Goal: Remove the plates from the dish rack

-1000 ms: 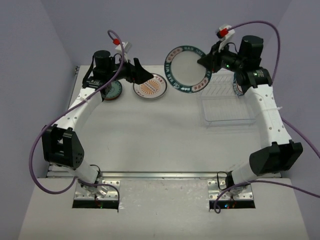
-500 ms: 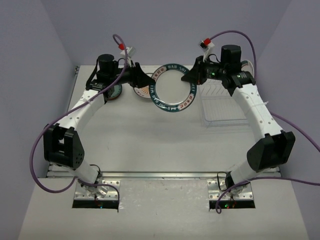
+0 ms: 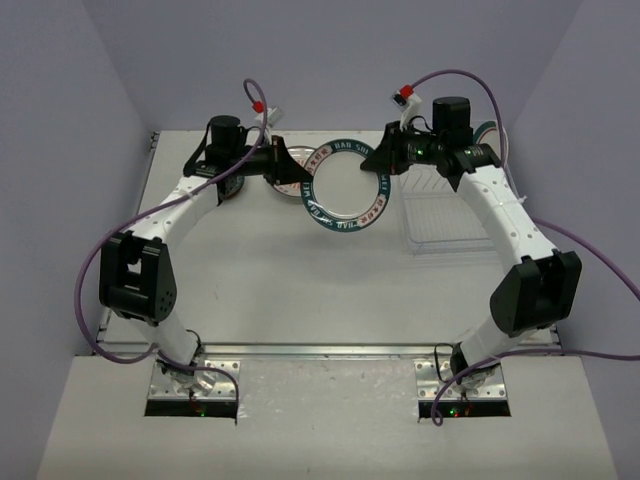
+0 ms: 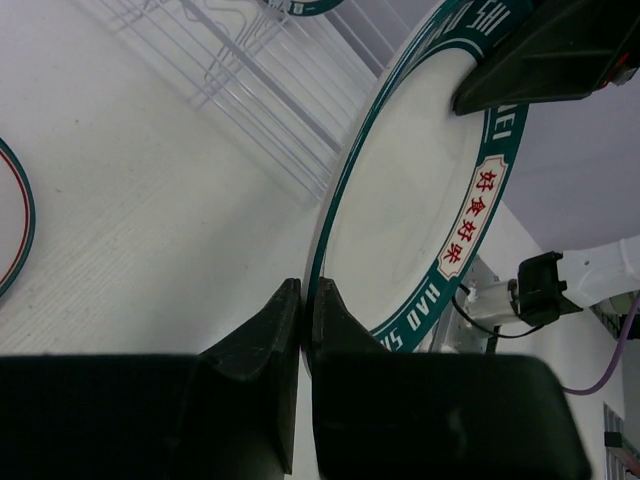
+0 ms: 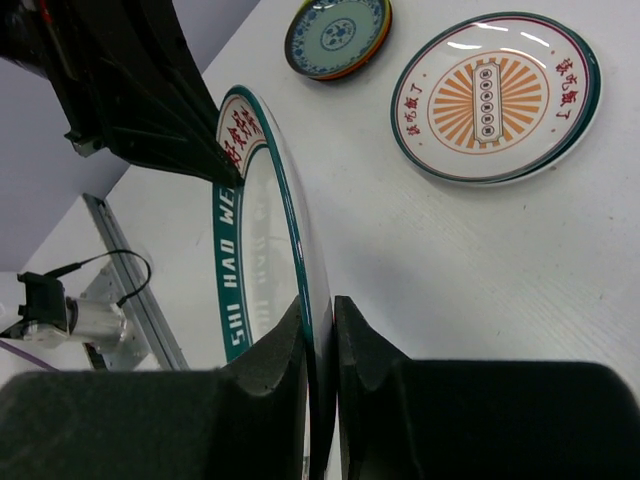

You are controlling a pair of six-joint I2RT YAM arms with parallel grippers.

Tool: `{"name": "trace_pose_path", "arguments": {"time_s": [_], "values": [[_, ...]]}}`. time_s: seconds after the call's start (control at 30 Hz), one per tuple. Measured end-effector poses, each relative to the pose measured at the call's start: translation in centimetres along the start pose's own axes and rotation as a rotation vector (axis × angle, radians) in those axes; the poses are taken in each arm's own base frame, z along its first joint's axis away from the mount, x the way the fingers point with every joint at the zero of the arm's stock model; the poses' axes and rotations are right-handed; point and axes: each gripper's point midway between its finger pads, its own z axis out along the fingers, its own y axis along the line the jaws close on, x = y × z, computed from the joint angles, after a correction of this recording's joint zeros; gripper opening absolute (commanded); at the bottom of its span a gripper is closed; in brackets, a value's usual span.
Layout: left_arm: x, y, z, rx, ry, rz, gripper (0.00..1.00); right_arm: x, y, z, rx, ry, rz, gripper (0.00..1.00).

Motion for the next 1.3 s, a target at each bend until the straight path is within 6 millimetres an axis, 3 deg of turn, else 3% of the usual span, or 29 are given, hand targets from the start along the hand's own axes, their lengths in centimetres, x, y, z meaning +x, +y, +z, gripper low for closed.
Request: {"name": "trace_pose_path", "arguments": {"time_s": [0.07,0.1,0.23,0.33,0.47,0.63,0.77,0.83,0.87,0.97,1.03,1.13,1.3], "values": [[0.5,0.5,0.3,-0.005,0.018,-0.019,0.0,-0.1,0.0,0.0,0.002,-0.004,-0.003,0.66],[0.8,0.9,0.4,-0.01,0.028,-0.034,0.0,-0.2,-0.2,0.0,0.009,-0.007,-0.009,0.72],[2.0,4.0,0.9,-0.064,0.064,-0.118,0.0,-0.5,-1.4,-0.2,0.075,-0.014,-0.015,0.85],[2.1,7.9,1.1,-0.137,0.066,-0.194,0.0,-0.5,-3.0,-0.8,0.141,-0.018,-0.003,0.94],[1.0,13.4,0.8,-0.238,0.03,-0.271,0.0,-1.0,-6.9,-3.2,0.268,-0.048,0.048,0.98],[-1.4,19.6,0.2,-0.375,-0.032,-0.289,0.0,-1.1,-12.9,-7.6,0.465,-0.097,0.118,0.99],[-2.5,23.9,0.1,-0.457,-0.06,-0.281,0.0,-0.1,-16.0,-10.9,0.591,-0.109,0.15,0.99],[-2.0,25.7,0.2,-0.501,-0.054,-0.284,0.07,0.2,-16.6,-12.1,0.635,-0.11,0.149,0.99],[-1.4,26.4,0.1,-0.528,-0.043,-0.292,0.17,0.2,-16.6,-12.6,0.655,-0.111,0.139,0.99],[0.3,27.7,0.2,-0.56,-0.011,-0.319,0.5,-0.2,-16.3,-13.3,0.676,-0.121,0.111,0.99],[0.9,28.2,0.2,-0.575,0.006,-0.329,0.59,-0.5,-16.0,-13.8,0.688,-0.128,0.088,0.99],[0.7,28.1,0.1,-0.582,0.016,-0.323,0.67,-1.1,-15.5,-14.5,0.709,-0.139,0.054,0.99],[-0.5,27.9,-1.3,-0.677,0.021,-0.235,0.67,-1.4,-16.2,-15.8,0.782,-0.133,0.003,0.99]]}}
